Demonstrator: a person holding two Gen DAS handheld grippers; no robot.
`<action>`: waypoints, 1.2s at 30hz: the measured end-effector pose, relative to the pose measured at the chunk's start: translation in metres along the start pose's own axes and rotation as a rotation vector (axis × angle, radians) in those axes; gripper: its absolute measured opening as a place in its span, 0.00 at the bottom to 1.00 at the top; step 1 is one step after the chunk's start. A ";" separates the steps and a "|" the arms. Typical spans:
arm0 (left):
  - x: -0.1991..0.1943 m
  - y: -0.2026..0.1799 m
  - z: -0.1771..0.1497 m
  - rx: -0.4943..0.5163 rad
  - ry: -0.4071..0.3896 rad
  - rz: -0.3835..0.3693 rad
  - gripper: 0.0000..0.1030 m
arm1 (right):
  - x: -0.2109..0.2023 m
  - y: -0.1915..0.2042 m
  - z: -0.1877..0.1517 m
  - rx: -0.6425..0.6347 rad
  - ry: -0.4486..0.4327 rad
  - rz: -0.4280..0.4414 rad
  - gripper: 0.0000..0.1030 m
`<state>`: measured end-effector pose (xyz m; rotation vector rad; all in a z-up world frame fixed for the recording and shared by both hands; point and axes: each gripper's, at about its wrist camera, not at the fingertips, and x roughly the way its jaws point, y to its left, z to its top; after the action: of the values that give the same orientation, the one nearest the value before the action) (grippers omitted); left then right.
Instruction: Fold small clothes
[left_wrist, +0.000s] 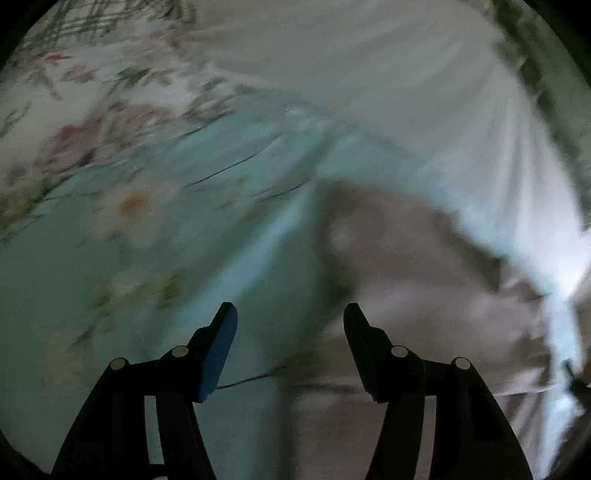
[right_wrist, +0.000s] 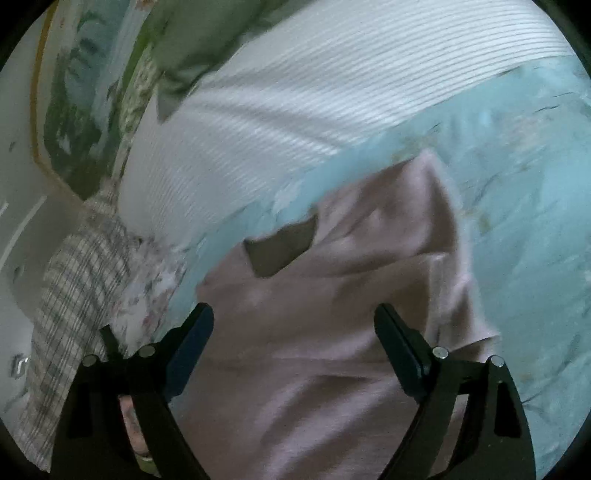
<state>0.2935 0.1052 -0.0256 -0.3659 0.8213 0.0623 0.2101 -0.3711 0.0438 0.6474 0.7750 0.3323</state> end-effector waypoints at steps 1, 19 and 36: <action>0.001 -0.007 0.003 0.007 0.006 -0.047 0.58 | 0.000 -0.005 0.004 0.007 -0.001 -0.010 0.71; 0.043 -0.023 -0.003 0.096 0.143 0.055 0.57 | 0.013 -0.047 0.011 0.000 0.079 -0.298 0.33; -0.126 0.036 -0.178 0.137 0.282 -0.086 0.65 | -0.115 -0.045 -0.118 -0.055 0.188 -0.245 0.59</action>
<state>0.0750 0.0887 -0.0557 -0.2834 1.0814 -0.1278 0.0475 -0.4137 0.0129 0.4672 1.0112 0.1906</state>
